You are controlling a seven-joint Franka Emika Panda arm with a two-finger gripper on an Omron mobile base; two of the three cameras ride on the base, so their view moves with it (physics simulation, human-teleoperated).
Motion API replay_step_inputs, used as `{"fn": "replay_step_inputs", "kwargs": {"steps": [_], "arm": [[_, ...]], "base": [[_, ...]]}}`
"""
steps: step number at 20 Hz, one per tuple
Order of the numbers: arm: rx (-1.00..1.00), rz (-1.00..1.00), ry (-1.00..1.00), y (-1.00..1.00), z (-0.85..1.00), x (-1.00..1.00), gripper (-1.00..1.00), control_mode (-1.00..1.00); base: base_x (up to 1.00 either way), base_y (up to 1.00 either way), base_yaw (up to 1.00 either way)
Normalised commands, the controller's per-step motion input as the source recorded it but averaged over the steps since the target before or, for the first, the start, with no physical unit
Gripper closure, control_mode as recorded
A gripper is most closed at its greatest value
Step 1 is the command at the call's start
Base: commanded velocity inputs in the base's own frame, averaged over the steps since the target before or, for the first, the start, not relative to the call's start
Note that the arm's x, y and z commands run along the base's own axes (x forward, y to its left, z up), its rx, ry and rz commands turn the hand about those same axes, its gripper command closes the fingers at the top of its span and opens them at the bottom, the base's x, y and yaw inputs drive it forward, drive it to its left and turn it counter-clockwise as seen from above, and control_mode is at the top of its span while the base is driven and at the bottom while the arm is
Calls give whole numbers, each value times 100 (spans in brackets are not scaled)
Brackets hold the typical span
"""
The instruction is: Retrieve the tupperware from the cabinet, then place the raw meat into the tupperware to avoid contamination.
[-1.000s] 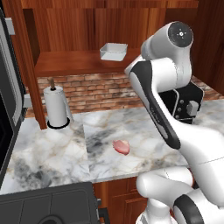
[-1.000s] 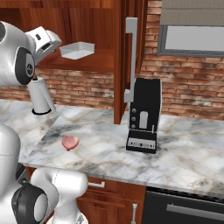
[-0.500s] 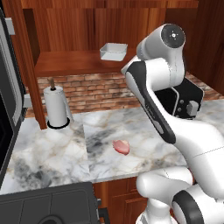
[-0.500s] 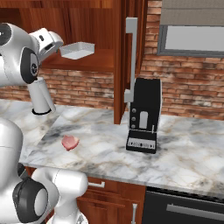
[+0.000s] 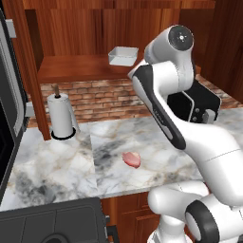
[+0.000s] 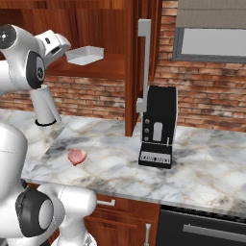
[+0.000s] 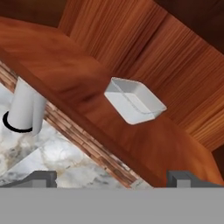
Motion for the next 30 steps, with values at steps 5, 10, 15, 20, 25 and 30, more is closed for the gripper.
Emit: {"fn": "replay_step_inputs", "kwargs": {"steps": [5, 10, 15, 20, 25, 30], "arm": [[0, 0, 0, 6, -1, 18, -100, -100], [0, 0, 0, 8, -5, 18, -100, -100], [0, 0, 1, 4, -9, 22, -100, -100], [0, 0, 0, 4, -8, 26, -100, -100], [0, 0, 0, 3, -5, 29, -100, -100], [0, -1, 0, 3, -2, 30, -100, -100]], "base": [[0, 0, 0], [0, 0, 0], [0, 0, 0], [0, 0, 0], [0, 0, 0], [0, 0, 0]]}}
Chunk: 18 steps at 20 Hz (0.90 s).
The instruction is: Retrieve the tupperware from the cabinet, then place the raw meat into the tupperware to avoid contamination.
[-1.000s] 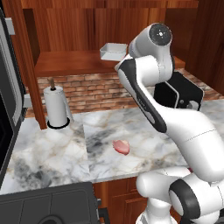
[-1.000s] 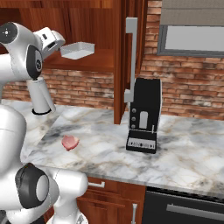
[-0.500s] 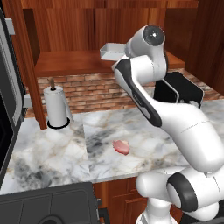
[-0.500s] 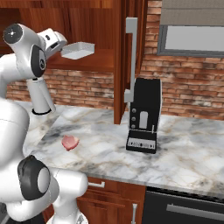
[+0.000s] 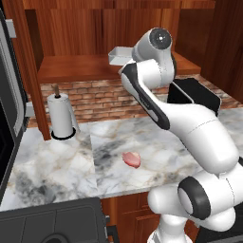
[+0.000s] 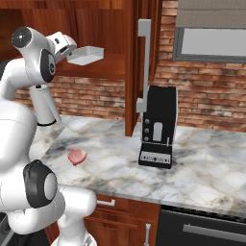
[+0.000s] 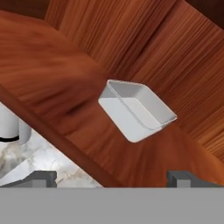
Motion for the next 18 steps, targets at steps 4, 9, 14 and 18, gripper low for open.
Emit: {"fn": "replay_step_inputs", "kwargs": {"steps": [4, 9, 14, 18], "arm": [[0, -1, 0, 1, -1, 28, -100, -100], [0, -1, 0, 2, 0, 27, -100, -100], [0, -1, 2, 0, 0, 26, -100, -100], [0, 0, 1, 3, -1, 21, -100, -100]], "base": [[0, 0, 0], [0, 0, 0], [0, 0, 0], [0, 0, 0]]}}
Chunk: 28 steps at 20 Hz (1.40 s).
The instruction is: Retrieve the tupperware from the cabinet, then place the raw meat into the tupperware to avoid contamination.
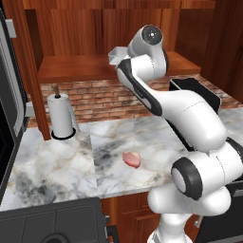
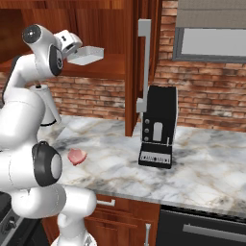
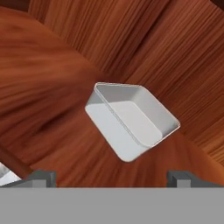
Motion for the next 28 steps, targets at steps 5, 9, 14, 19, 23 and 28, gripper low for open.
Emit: {"fn": "replay_step_inputs", "kwargs": {"steps": [5, 9, 14, 19, 23, 28], "arm": [[0, 0, 0, 5, -4, 18, -100, -100], [0, 0, 1, 6, -4, 20, -100, -100], [0, 0, 0, 4, -4, 18, -100, -100], [0, 0, 1, 5, -5, 20, -100, -100], [0, 0, 2, 5, -5, 22, -100, -100], [0, 0, 2, 4, -4, 22, -100, -100]], "base": [[0, 0, 0], [0, 0, 0], [0, 0, 0], [0, 0, 0], [0, 0, 0], [0, 0, 0]]}}
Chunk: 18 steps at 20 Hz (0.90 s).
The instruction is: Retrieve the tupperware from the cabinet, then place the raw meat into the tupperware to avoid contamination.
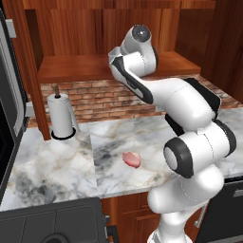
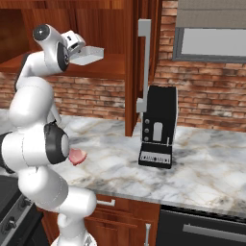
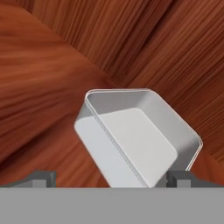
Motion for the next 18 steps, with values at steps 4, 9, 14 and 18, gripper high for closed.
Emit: {"fn": "replay_step_inputs", "kwargs": {"steps": [4, 9, 14, 18], "arm": [[0, 0, 2, 3, -2, 23, -100, -100], [0, 0, 2, 3, -2, 22, -100, -100], [0, 0, 1, 2, -3, 21, -100, -100], [0, 0, 2, 2, -4, 20, -100, -100]], "base": [[0, 0, 0], [0, 0, 0], [0, 0, 0], [0, 0, 0]]}}
